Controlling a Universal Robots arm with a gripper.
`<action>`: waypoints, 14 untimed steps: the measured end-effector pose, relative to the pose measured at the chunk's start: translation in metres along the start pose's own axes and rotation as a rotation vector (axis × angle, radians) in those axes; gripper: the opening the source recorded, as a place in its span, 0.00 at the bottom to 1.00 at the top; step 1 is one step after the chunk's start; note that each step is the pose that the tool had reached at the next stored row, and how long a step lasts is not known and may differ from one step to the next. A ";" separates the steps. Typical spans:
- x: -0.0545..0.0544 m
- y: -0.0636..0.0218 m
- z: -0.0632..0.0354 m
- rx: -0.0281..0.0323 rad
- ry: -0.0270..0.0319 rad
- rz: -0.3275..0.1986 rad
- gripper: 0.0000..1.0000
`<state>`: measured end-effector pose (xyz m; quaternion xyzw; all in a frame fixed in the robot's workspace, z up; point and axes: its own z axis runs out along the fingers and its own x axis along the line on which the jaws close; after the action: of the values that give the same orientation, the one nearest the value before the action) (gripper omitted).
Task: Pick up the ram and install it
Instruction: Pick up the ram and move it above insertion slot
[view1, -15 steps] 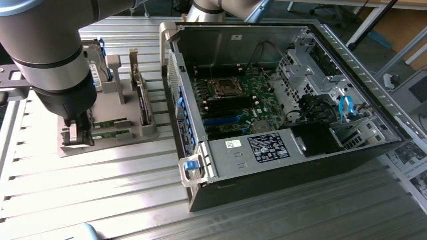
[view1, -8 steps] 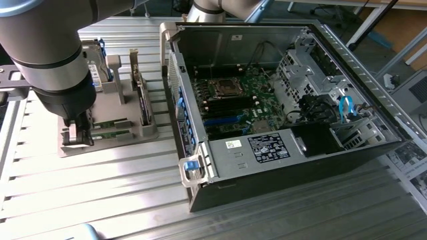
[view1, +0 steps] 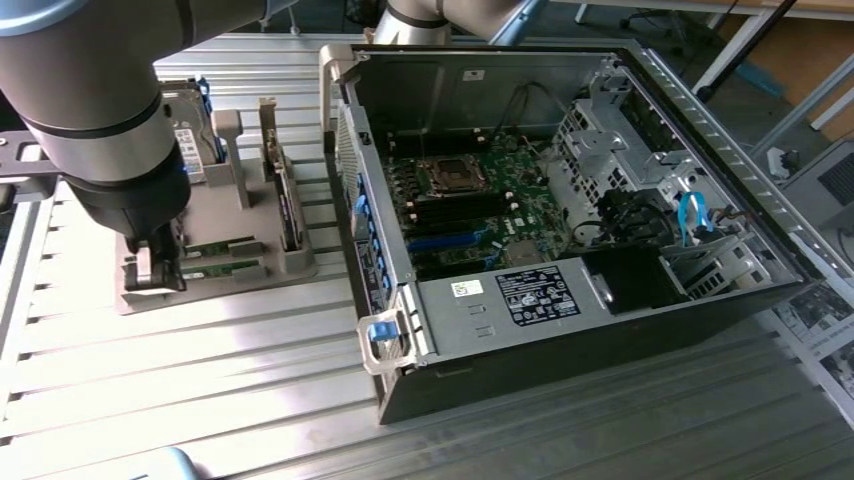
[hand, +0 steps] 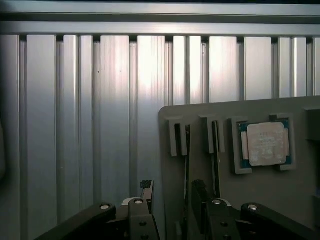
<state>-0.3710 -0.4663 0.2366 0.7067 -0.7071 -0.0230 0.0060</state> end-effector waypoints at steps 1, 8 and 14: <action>0.000 0.0002 0.0003 0.0000 0.0000 0.000 0.44; -0.001 0.0013 0.0024 0.0000 0.0000 0.000 0.44; -0.003 0.0019 0.0041 0.0000 0.0000 0.000 0.44</action>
<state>-0.3731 -0.4636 0.2327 0.7067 -0.7072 -0.0230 0.0060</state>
